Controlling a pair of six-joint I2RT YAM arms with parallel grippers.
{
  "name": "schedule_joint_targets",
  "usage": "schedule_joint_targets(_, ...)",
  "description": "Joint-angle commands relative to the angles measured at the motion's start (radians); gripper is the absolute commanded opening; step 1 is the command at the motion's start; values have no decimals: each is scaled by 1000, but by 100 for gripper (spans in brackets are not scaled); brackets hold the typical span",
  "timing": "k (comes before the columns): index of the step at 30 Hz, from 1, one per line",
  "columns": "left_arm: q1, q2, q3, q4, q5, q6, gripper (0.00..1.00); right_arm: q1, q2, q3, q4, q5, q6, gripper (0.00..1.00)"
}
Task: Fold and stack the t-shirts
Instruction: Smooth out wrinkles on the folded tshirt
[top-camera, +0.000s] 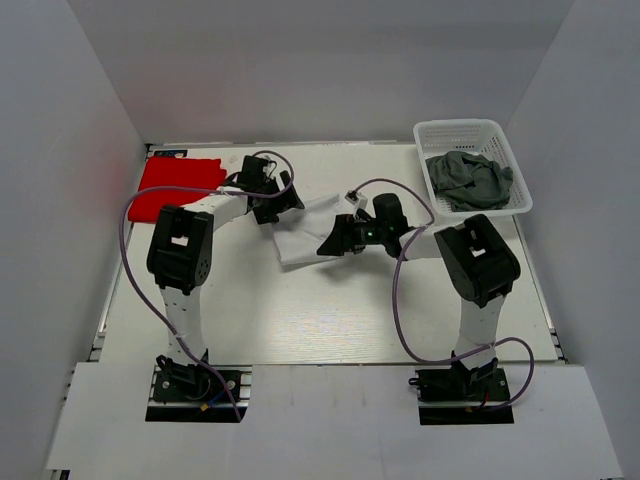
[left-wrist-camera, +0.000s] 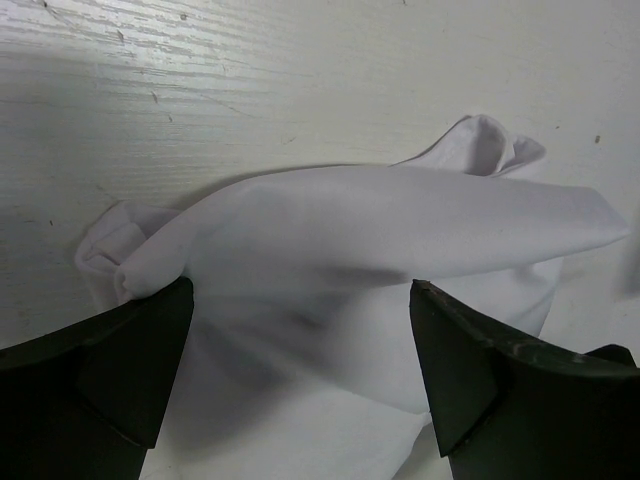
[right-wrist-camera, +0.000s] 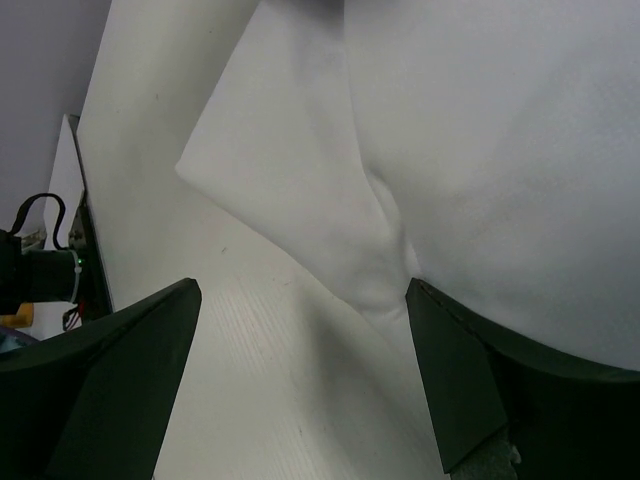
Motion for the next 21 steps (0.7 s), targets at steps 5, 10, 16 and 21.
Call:
schedule_joint_targets(5,5,-4,57,-63,-32,49,100,-3,-15,-70,-41,75,-37,90)
schedule_joint_targets(10,-15,-126,57,-45,-21,72,100,5,-163,-10,-68,24,-55,90)
schedule_joint_targets(16,-44,-272,-30,-28,98,119,100,-2,-286,-2,-64,76,-12,90)
schedule_joint_targets(21,-102,-379,-253,70,196,109,100,-24,-118,-13,138,-26,147,90)
